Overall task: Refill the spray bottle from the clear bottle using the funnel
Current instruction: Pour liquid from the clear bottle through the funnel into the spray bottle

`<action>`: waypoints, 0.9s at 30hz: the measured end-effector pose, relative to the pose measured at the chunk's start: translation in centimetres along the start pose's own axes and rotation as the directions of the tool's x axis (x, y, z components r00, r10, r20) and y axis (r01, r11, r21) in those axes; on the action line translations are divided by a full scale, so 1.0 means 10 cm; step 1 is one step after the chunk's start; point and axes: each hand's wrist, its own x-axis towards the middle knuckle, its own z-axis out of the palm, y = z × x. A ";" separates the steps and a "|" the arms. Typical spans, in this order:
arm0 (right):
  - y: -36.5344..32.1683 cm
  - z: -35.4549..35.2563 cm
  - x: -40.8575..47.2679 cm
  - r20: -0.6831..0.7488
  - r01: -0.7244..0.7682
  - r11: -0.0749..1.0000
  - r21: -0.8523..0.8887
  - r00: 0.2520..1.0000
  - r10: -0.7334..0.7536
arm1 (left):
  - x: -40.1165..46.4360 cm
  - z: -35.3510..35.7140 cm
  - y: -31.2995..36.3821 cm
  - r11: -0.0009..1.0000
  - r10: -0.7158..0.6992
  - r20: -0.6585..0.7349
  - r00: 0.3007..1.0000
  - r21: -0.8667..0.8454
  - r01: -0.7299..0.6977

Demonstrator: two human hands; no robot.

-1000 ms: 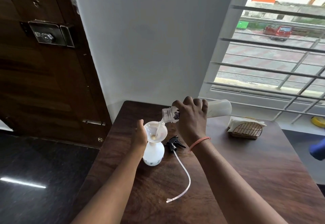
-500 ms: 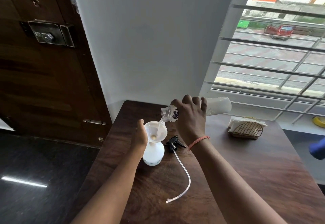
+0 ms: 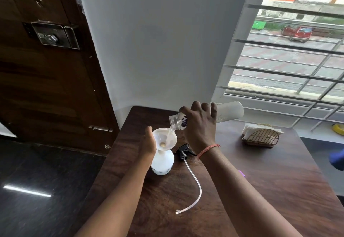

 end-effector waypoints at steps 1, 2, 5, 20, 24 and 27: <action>0.00 0.01 -0.01 0.001 -0.001 1.000 -0.001 1.000 0.001 | -0.01 0.00 0.00 1.000 0.000 -0.002 1.000 0.007 0.000; -0.01 0.02 -0.02 0.000 -0.002 1.000 -0.002 1.000 0.002 | 0.00 0.00 0.00 1.000 -0.003 -0.004 1.000 0.010 0.003; 0.00 0.05 -0.02 0.001 -0.001 1.000 -0.005 1.000 0.001 | -0.03 0.01 0.02 1.000 -0.011 -0.009 1.000 0.010 0.011; -0.03 0.15 -0.09 -0.022 0.035 0.999 -0.040 0.999 -0.036 | -0.10 -0.02 0.06 1.000 0.015 -0.078 0.997 0.006 -0.014; 0.00 0.17 -0.09 -0.044 0.030 0.999 -0.016 0.999 -0.030 | -0.06 -0.02 0.03 1.000 0.002 -0.043 0.999 0.014 -0.001; 0.00 0.21 -0.11 0.022 0.007 0.999 0.050 1.000 -0.008 | -0.06 -0.02 0.02 1.000 0.014 -0.065 0.998 0.024 -0.013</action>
